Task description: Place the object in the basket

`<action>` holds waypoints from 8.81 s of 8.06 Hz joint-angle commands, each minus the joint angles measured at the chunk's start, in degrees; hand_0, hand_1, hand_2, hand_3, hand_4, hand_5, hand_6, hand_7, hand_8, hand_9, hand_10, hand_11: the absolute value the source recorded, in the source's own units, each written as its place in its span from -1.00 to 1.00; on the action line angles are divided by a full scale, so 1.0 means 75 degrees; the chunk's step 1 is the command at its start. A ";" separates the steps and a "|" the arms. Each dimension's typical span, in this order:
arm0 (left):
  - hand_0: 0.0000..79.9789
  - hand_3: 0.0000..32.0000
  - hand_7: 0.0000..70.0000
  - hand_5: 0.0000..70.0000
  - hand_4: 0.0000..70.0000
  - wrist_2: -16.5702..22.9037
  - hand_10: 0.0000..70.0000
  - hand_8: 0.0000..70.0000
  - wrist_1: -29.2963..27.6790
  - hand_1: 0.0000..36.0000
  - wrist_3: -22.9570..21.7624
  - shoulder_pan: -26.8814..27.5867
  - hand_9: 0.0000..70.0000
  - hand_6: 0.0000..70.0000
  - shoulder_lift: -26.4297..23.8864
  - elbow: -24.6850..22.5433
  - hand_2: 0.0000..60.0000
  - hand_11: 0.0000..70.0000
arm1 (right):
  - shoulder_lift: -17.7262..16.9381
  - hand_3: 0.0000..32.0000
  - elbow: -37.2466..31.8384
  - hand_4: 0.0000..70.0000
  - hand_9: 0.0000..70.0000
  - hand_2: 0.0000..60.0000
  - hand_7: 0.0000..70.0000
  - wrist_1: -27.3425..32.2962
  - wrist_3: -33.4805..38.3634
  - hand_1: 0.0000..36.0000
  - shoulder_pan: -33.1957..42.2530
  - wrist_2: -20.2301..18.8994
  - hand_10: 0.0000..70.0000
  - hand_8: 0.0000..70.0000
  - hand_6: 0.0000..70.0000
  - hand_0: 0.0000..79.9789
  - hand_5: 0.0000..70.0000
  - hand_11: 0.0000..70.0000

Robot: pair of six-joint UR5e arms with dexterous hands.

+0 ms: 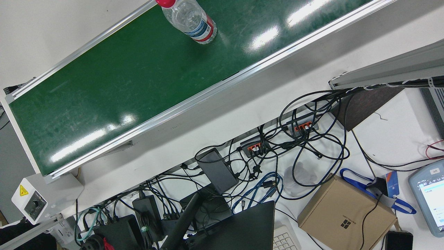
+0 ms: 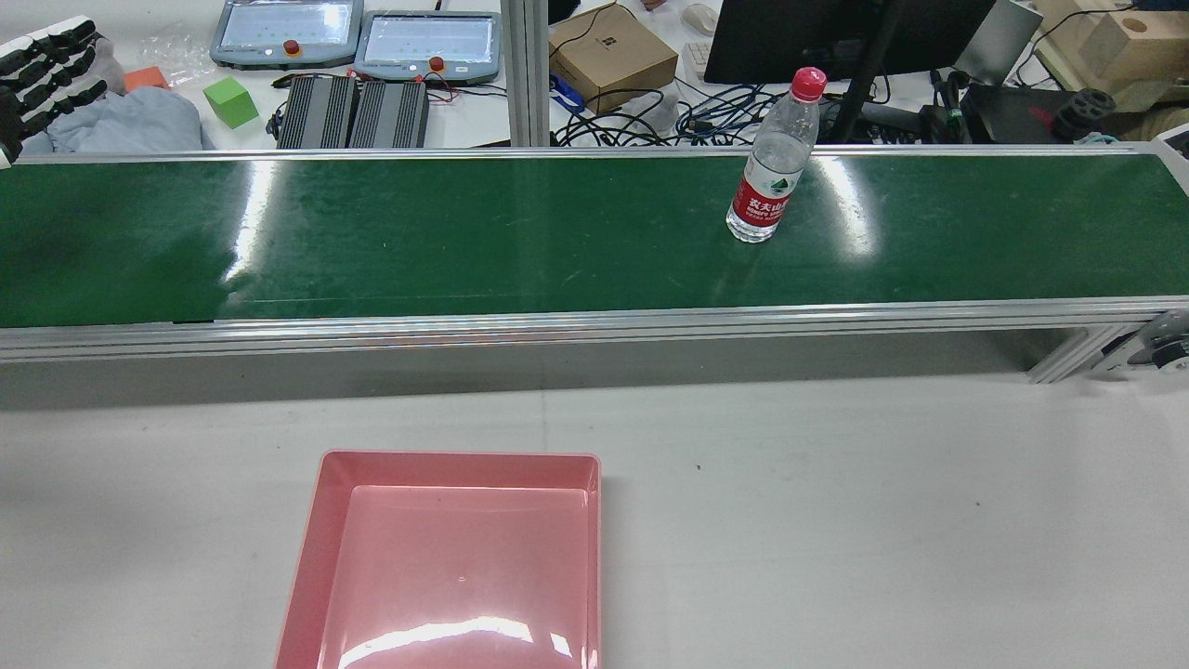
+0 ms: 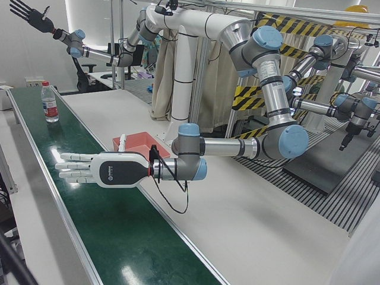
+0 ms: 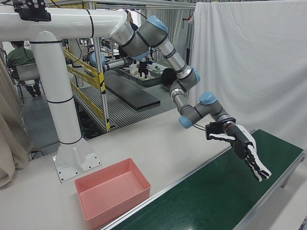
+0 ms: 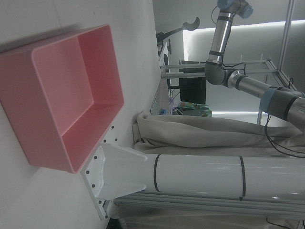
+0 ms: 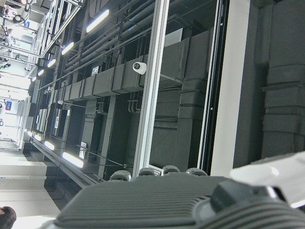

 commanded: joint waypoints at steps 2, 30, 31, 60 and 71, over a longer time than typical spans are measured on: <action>0.20 -1.00 -1.00 -0.84 -0.70 0.0012 -0.90 -0.97 0.0000 -0.81 0.0000 0.0000 -1.00 -0.98 0.0000 -0.0007 -1.00 -0.83 | 0.0000 -1.00 0.0000 -1.00 -1.00 -1.00 -1.00 0.0000 0.0000 -1.00 -0.0001 0.0000 -1.00 -1.00 -1.00 -1.00 -1.00 -1.00; 0.17 -1.00 -1.00 -0.82 -0.66 -0.2262 -0.93 -0.99 0.1193 -0.85 -0.0082 0.2121 -1.00 -0.99 -0.0492 -0.0675 -1.00 -0.87 | 0.0000 -1.00 0.0000 -1.00 -1.00 -1.00 -1.00 0.0000 0.0000 -1.00 -0.0001 0.0000 -1.00 -1.00 -1.00 -1.00 -1.00 -1.00; 0.17 -1.00 -1.00 -0.82 -0.65 -0.2262 -0.92 -0.99 0.1439 -0.83 -0.0001 0.2051 -1.00 -0.99 -0.0550 -0.0675 -1.00 -0.86 | 0.0000 -1.00 0.0000 -1.00 -1.00 -1.00 -1.00 0.0000 0.0000 -1.00 -0.0001 0.0000 -1.00 -1.00 -1.00 -1.00 -1.00 -1.00; 0.23 -1.00 -1.00 -0.84 -0.64 -0.2168 -0.90 -0.96 0.1301 -0.72 0.1043 0.2612 -0.98 -0.97 -0.1980 0.0263 -1.00 -0.83 | 0.0000 -1.00 0.0000 -1.00 -1.00 -1.00 -1.00 0.0000 0.0000 -1.00 -0.0001 0.0000 -1.00 -1.00 -1.00 -1.00 -1.00 -1.00; 0.53 -1.00 0.63 0.74 0.37 -0.2192 0.52 0.60 0.4871 0.09 0.0785 0.2601 0.93 0.63 -0.2590 -0.1971 -0.08 1.00 | 0.0000 -1.00 0.0000 -1.00 -1.00 -1.00 -1.00 0.0000 0.0000 -1.00 -0.0001 0.0000 -1.00 -1.00 -1.00 -1.00 -1.00 -1.00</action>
